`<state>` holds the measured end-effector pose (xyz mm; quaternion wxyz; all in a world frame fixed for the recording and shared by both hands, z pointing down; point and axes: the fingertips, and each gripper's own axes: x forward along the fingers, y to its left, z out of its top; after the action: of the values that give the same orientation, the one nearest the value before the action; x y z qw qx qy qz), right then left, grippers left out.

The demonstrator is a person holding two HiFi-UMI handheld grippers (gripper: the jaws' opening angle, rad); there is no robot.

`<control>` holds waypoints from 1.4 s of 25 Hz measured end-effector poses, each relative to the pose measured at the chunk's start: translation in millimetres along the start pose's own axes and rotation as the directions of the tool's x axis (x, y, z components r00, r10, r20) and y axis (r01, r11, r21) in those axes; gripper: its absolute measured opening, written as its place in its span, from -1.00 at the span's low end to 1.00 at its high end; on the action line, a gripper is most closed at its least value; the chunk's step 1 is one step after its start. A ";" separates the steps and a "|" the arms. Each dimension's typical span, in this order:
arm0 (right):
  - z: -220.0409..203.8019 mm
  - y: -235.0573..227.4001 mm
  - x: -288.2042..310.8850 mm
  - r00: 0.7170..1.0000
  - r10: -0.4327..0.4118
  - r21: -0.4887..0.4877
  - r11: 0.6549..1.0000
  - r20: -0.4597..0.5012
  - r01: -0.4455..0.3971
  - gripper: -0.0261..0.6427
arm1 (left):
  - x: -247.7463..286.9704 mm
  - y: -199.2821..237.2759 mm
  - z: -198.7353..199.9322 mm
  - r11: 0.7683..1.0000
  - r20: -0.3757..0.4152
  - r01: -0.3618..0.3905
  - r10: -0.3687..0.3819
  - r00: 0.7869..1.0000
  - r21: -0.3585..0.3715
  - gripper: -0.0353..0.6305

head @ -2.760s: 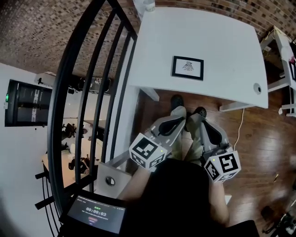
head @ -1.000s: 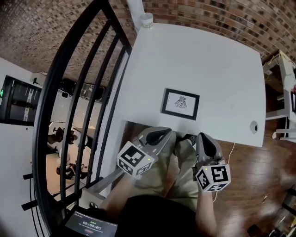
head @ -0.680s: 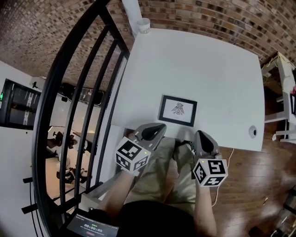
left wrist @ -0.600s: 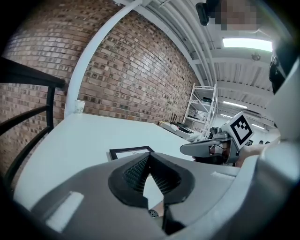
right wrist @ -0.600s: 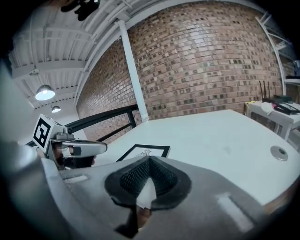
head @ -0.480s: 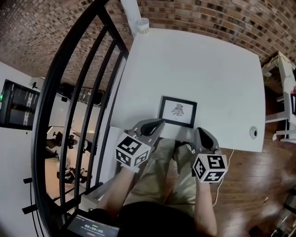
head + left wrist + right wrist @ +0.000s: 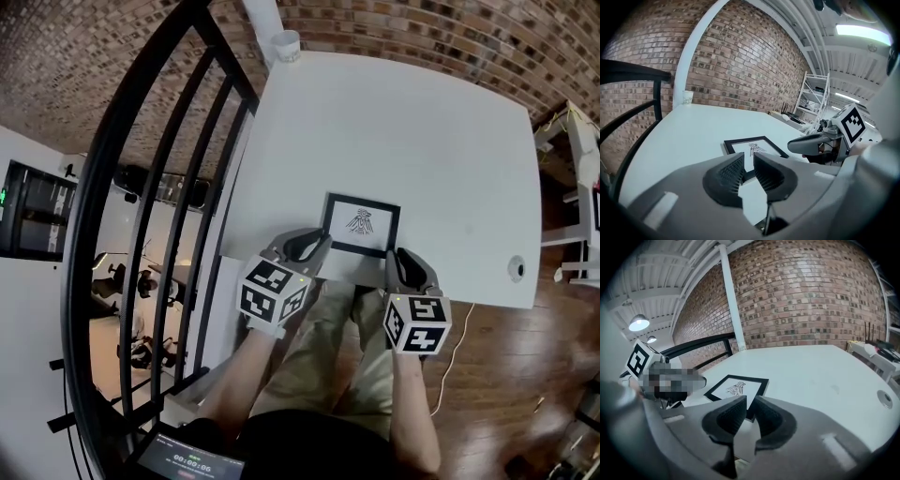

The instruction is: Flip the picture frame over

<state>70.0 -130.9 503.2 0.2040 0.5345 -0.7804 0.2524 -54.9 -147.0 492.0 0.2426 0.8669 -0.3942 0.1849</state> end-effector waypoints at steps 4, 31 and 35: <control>-6.2 -3.4 8.3 0.998 -0.038 -0.013 0.999 -0.047 0.038 -0.75 | 2.7 10.6 -4.4 0.999 -0.032 -0.036 0.036 0.999 -0.017 -0.66; -10.6 -2.4 17.3 0.998 -0.026 -0.001 1.000 -0.063 0.026 -0.76 | 15.7 17.3 -19.8 0.992 -0.211 0.011 -0.037 0.977 -0.122 -0.67; -10.6 -2.0 17.2 0.998 -0.018 -0.001 1.000 -0.066 0.018 -0.76 | 12.0 16.1 -16.1 0.987 -0.173 0.023 -0.050 0.984 -0.156 -0.68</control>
<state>66.5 -137.6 522.1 0.2322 0.5326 -0.7685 0.2680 -62.0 -154.1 515.7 0.3460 0.8330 -0.3683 0.2254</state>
